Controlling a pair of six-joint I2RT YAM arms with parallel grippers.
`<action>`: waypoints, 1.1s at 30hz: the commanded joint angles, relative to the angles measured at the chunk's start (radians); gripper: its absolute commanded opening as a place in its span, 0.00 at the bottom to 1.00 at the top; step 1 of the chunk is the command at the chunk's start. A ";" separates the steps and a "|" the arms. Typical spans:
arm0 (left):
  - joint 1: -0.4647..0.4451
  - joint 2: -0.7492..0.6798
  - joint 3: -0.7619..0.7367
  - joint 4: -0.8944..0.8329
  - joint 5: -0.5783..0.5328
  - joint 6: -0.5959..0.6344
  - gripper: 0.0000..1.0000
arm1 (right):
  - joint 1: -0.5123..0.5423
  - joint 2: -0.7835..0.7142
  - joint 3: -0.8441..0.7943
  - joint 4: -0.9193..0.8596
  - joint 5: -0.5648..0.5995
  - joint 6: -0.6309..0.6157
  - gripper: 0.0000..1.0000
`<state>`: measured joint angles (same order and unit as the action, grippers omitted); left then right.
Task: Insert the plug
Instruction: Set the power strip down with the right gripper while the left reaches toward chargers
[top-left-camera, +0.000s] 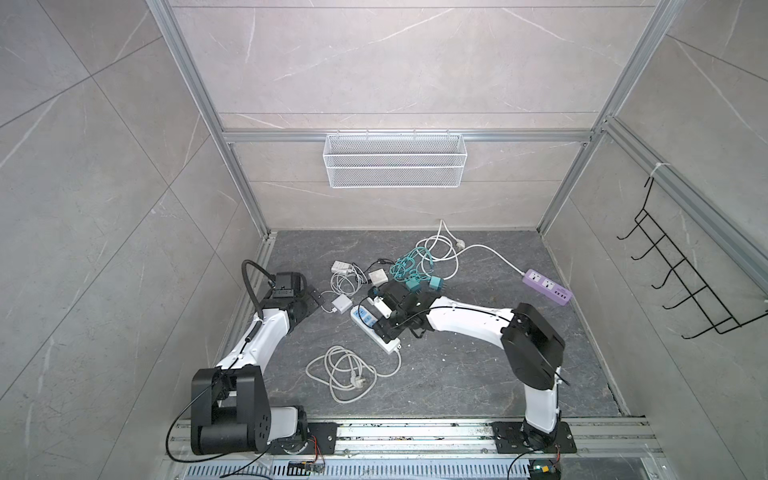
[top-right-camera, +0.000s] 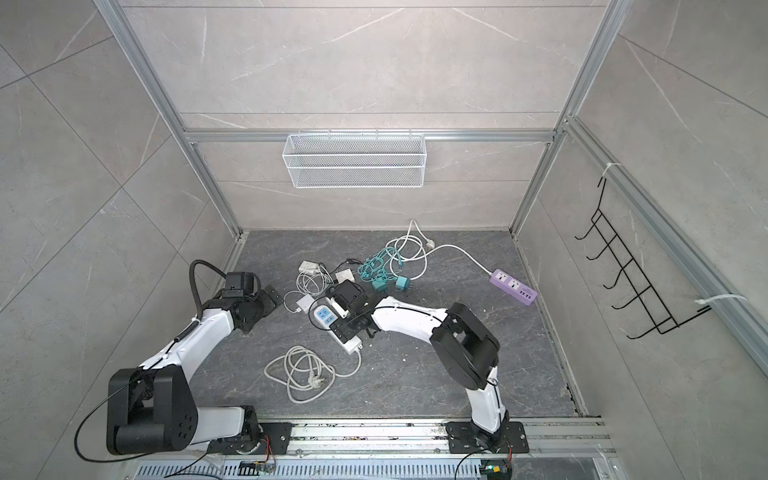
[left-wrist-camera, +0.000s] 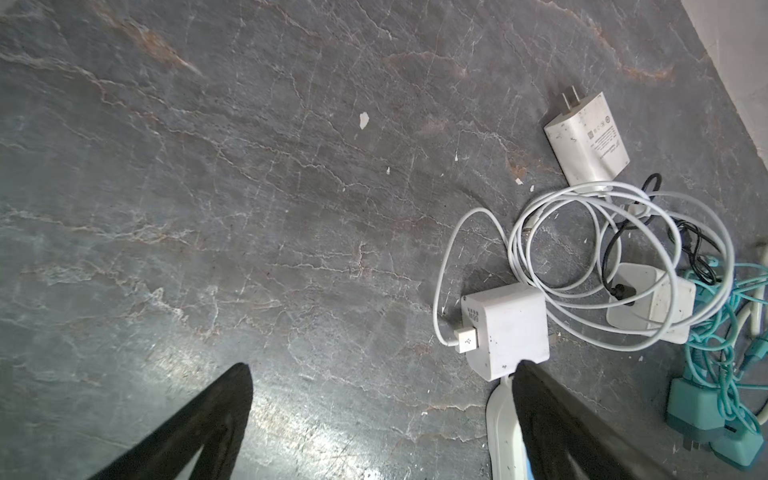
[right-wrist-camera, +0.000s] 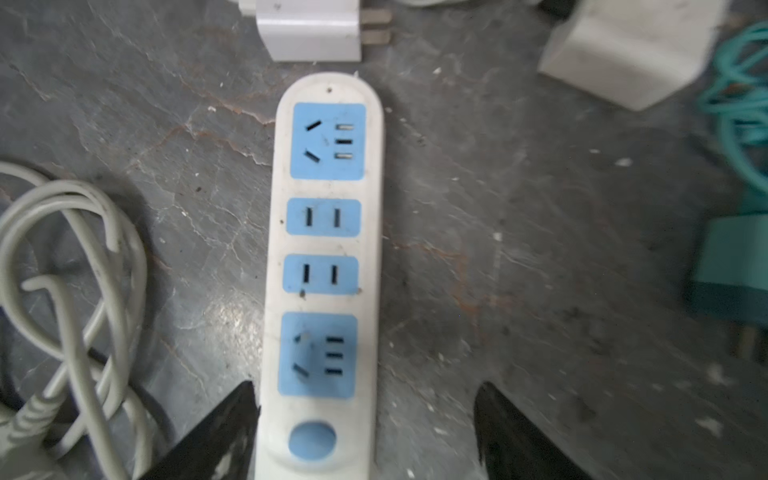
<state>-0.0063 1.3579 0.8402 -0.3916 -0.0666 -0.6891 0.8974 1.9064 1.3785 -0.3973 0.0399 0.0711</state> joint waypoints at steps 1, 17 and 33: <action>-0.031 0.033 0.047 0.022 0.013 0.011 1.00 | -0.033 -0.142 -0.075 0.024 0.108 0.067 0.84; -0.219 0.242 0.242 -0.072 -0.064 0.039 1.00 | -0.232 -0.432 -0.333 -0.106 0.113 0.347 0.87; -0.262 0.379 0.347 -0.160 -0.088 0.062 1.00 | -0.248 -0.337 -0.334 -0.038 0.021 0.389 0.82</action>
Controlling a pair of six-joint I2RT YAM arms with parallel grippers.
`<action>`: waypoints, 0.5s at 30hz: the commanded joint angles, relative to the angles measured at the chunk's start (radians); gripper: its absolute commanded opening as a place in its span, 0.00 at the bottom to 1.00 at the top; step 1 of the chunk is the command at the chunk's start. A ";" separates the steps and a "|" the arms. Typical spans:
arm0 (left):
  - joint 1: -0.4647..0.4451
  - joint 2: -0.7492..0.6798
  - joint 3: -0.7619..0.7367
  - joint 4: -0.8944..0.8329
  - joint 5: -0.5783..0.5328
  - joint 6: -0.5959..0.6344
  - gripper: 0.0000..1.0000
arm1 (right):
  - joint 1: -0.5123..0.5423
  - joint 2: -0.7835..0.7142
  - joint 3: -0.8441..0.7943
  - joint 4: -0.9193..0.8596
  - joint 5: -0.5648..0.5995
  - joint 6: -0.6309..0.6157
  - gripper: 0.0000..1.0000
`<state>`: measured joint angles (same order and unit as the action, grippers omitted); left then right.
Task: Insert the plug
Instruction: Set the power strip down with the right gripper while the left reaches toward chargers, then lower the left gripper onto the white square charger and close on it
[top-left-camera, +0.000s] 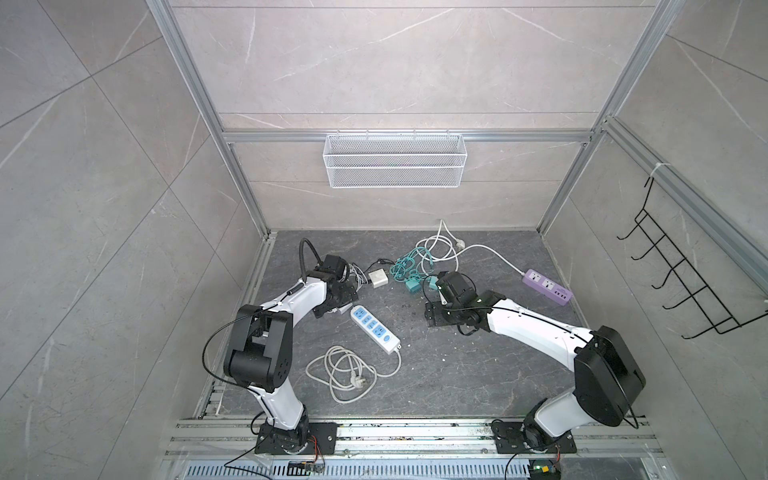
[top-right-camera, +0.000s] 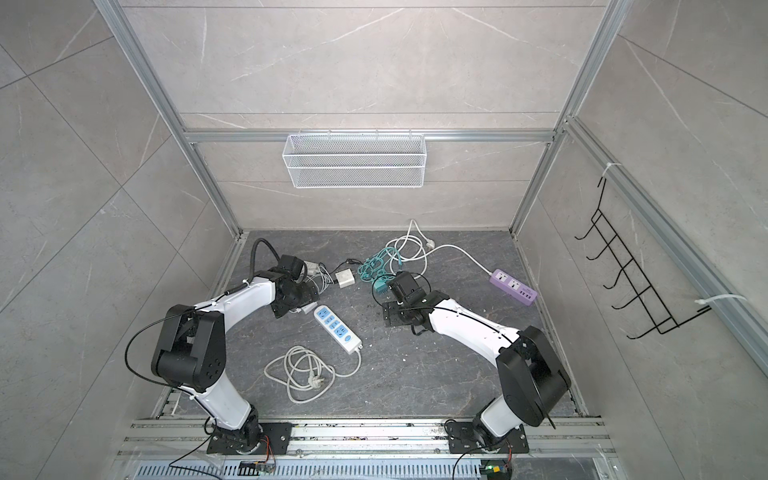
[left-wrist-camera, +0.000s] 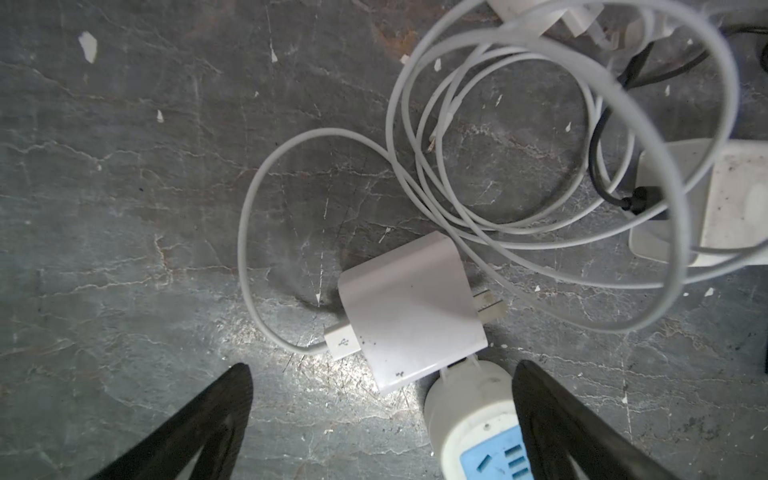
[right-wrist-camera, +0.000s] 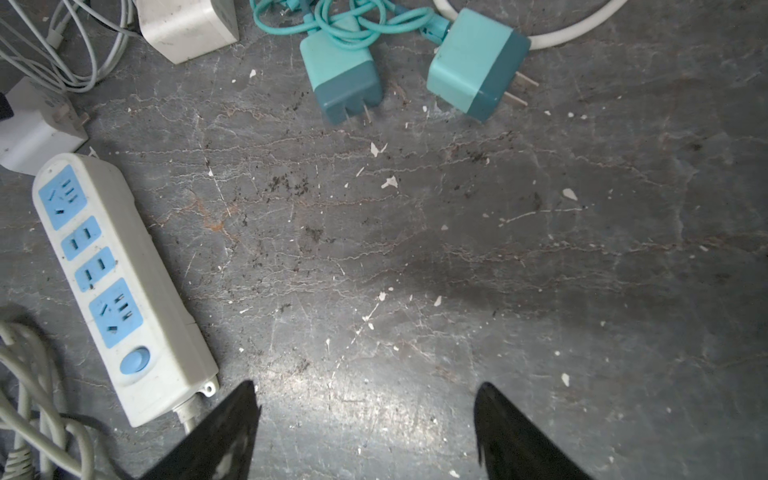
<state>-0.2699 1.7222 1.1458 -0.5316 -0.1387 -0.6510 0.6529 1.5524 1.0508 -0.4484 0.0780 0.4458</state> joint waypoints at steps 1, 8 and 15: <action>0.000 0.020 0.043 -0.018 -0.012 0.023 1.00 | -0.002 0.018 -0.005 0.012 -0.018 0.017 0.82; -0.001 0.040 0.048 0.002 0.012 0.017 1.00 | -0.003 0.030 0.009 0.008 -0.026 0.012 0.81; -0.003 0.056 0.061 0.013 0.015 0.026 0.99 | -0.003 0.021 -0.001 0.005 -0.024 0.016 0.80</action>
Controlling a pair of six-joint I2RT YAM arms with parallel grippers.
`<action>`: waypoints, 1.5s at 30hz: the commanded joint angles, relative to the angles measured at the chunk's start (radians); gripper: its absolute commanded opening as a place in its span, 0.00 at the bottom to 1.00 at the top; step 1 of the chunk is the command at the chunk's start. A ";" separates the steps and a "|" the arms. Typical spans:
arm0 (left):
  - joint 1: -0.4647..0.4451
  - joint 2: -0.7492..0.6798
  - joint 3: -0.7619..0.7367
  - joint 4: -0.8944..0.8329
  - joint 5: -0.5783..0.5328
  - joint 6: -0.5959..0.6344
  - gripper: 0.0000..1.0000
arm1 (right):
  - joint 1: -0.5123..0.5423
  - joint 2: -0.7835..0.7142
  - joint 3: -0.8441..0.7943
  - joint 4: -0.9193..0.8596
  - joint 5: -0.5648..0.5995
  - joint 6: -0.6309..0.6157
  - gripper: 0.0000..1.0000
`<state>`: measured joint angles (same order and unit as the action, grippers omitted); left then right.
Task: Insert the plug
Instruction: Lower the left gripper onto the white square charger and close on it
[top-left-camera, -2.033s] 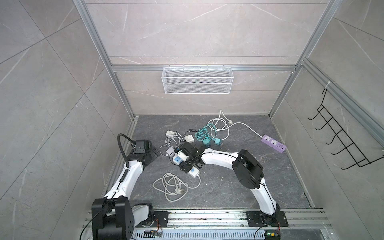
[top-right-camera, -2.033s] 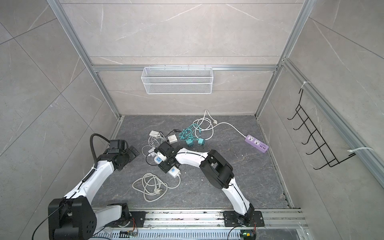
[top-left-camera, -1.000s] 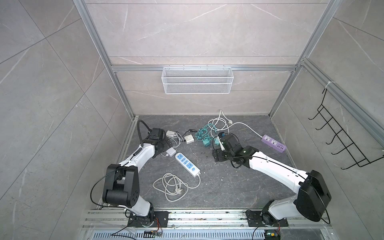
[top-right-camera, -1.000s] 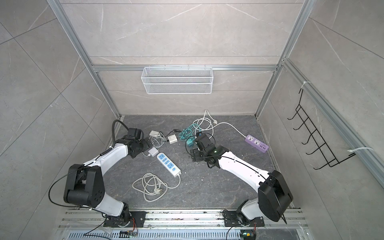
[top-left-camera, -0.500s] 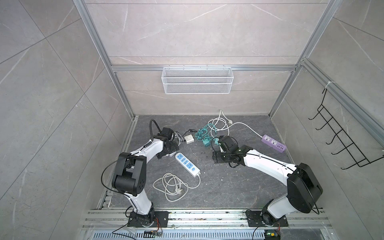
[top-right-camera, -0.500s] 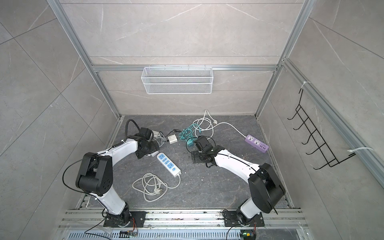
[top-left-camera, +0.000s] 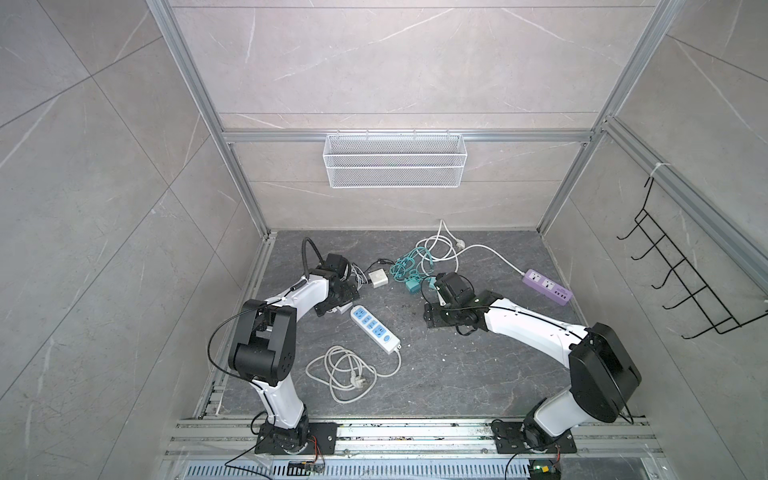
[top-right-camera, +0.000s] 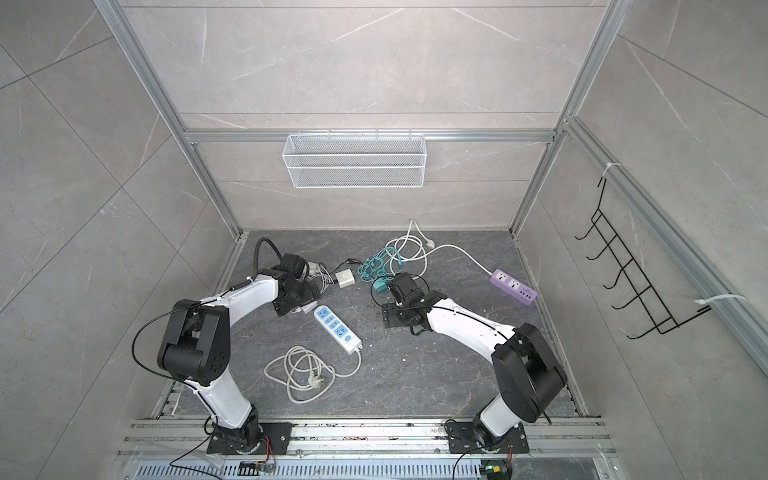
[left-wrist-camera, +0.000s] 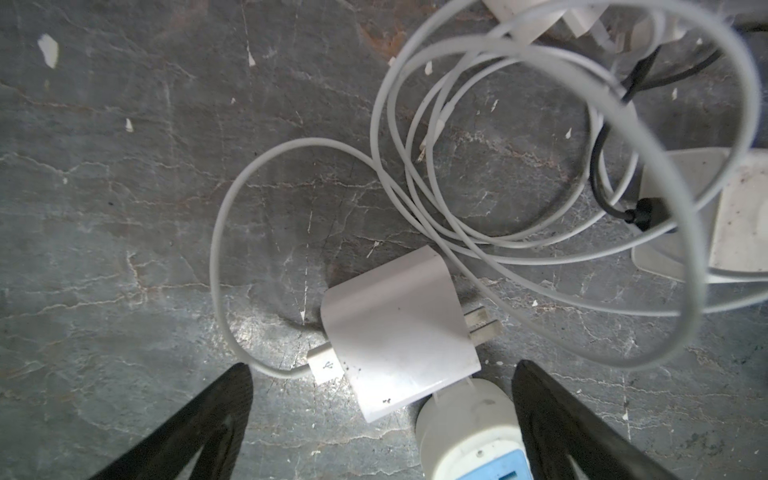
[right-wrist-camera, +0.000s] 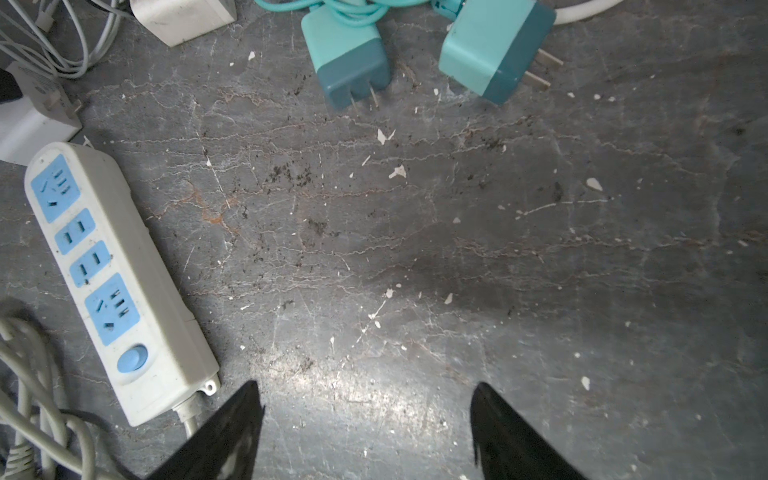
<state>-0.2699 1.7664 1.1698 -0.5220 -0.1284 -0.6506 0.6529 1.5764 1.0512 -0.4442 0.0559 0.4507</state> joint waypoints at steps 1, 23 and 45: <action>-0.003 0.015 0.039 0.005 0.009 0.025 0.99 | -0.002 -0.004 -0.006 0.001 -0.001 0.013 0.80; -0.045 0.055 0.231 -0.254 -0.057 0.420 0.98 | -0.001 -0.039 -0.034 0.009 0.013 0.022 0.79; -0.068 0.219 0.364 -0.330 -0.098 0.616 0.73 | -0.001 -0.021 -0.023 0.006 0.005 0.017 0.77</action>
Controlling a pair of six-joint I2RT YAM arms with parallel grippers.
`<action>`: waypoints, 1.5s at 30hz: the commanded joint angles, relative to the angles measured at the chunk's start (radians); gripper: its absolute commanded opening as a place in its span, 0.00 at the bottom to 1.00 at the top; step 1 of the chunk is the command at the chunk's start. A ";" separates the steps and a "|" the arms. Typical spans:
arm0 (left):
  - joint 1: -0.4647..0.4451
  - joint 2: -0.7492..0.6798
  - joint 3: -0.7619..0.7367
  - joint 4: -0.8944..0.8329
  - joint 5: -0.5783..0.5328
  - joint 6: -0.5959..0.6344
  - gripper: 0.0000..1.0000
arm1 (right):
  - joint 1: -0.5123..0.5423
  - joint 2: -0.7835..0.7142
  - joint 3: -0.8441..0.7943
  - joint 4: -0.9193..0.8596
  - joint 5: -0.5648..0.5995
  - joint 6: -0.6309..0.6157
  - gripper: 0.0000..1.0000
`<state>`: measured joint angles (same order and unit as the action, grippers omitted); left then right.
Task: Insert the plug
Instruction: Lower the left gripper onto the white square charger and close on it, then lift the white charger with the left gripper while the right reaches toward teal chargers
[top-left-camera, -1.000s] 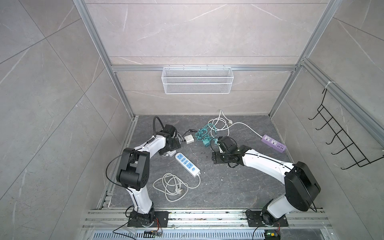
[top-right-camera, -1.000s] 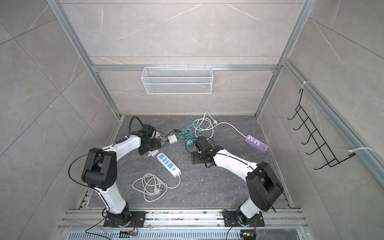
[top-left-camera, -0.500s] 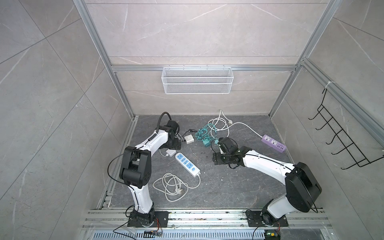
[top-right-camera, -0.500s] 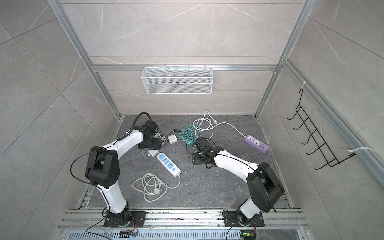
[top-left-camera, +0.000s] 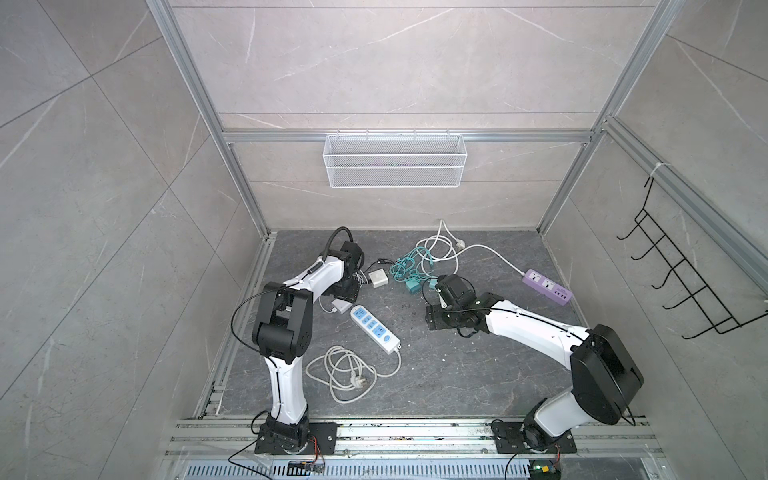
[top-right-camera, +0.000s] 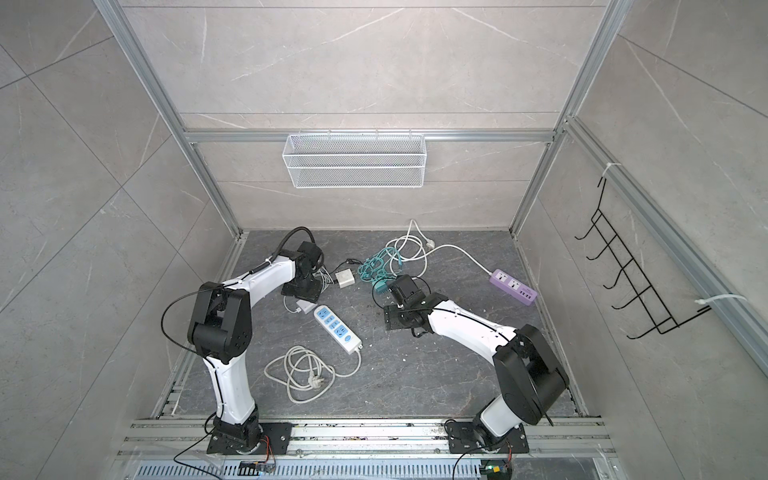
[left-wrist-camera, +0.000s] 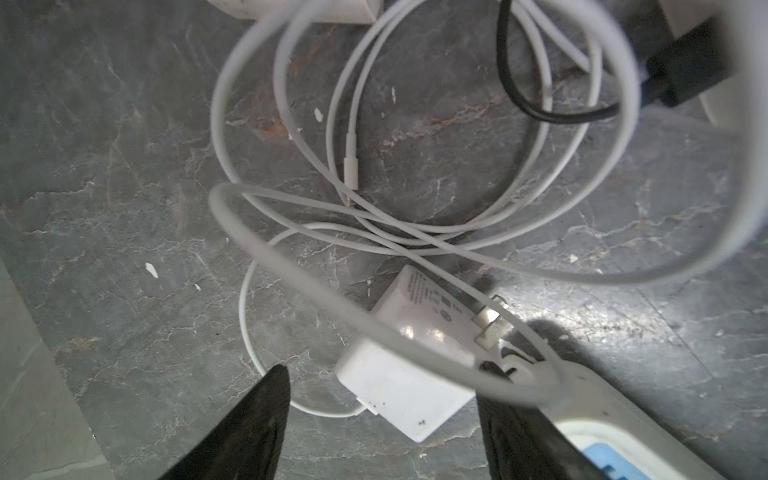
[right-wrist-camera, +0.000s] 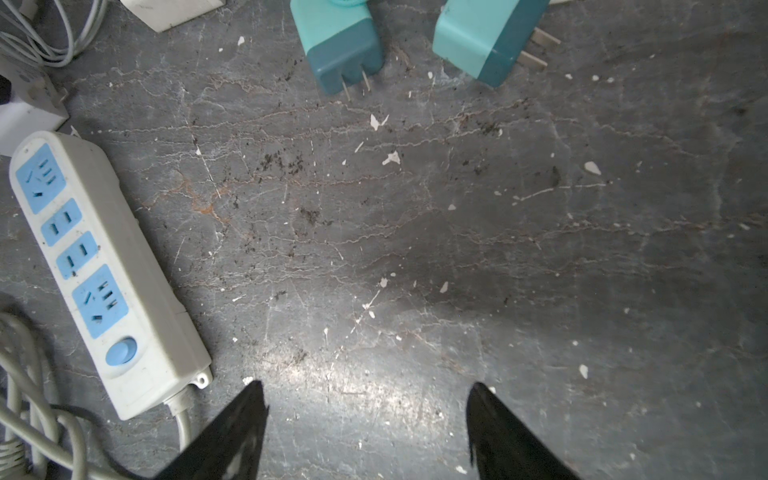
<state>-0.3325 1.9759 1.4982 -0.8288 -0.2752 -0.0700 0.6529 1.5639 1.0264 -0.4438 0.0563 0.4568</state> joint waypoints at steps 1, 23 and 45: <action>-0.006 0.016 0.041 -0.023 0.056 0.039 0.73 | -0.002 -0.010 0.002 0.004 0.005 0.010 0.77; -0.005 0.122 0.083 -0.044 0.048 0.066 0.63 | 0.000 -0.002 0.008 0.005 0.014 0.011 0.77; 0.050 0.084 0.086 -0.031 0.142 -0.059 0.33 | -0.002 -0.023 0.008 0.012 0.005 0.008 0.76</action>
<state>-0.3168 2.0953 1.5894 -0.8646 -0.1944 -0.0727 0.6529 1.5490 1.0077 -0.4290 0.0654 0.4576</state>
